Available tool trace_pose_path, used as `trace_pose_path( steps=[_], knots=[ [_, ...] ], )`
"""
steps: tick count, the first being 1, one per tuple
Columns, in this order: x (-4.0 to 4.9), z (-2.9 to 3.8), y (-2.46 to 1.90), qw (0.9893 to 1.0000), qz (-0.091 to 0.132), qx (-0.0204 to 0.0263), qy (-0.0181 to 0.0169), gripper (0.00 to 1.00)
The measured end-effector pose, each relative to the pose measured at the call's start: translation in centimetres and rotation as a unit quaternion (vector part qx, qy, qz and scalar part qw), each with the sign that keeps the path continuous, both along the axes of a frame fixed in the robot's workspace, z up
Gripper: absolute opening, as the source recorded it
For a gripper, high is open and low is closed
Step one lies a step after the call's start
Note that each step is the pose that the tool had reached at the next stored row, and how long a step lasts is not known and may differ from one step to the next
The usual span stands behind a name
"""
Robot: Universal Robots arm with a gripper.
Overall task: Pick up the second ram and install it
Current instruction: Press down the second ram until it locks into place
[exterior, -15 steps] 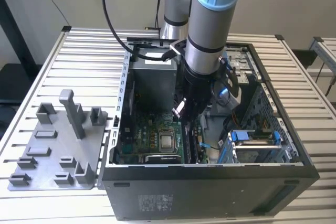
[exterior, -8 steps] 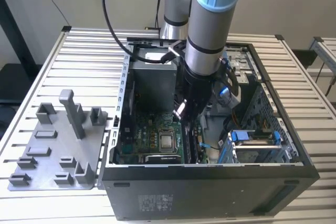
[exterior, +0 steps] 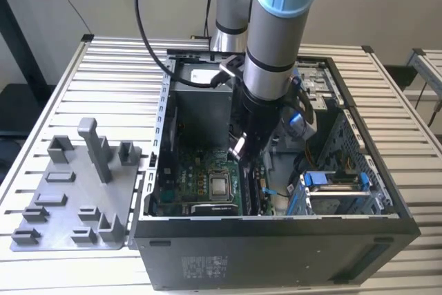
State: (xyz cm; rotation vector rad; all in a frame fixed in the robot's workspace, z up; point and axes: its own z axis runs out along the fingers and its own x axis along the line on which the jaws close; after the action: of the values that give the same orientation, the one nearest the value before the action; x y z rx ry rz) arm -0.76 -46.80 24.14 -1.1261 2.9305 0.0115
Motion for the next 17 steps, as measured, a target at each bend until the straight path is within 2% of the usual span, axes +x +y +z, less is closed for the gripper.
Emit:
trace_pose_path(
  steps=[4, 8, 13, 17],
  knots=[
    [-0.02, -0.02, 0.0, 0.9996, 0.029, 0.0, 0.0, 0.11],
    [-0.03, -0.03, 0.0, 0.9981, 0.061, 0.0, 0.0, 0.11],
    [-0.05, -0.04, 0.0, 0.995, 0.099, 0.0, 0.0, 0.11],
    [-0.05, -0.05, 0.0, 0.9917, 0.129, 0.0001, 0.0, 0.11]
  ],
)
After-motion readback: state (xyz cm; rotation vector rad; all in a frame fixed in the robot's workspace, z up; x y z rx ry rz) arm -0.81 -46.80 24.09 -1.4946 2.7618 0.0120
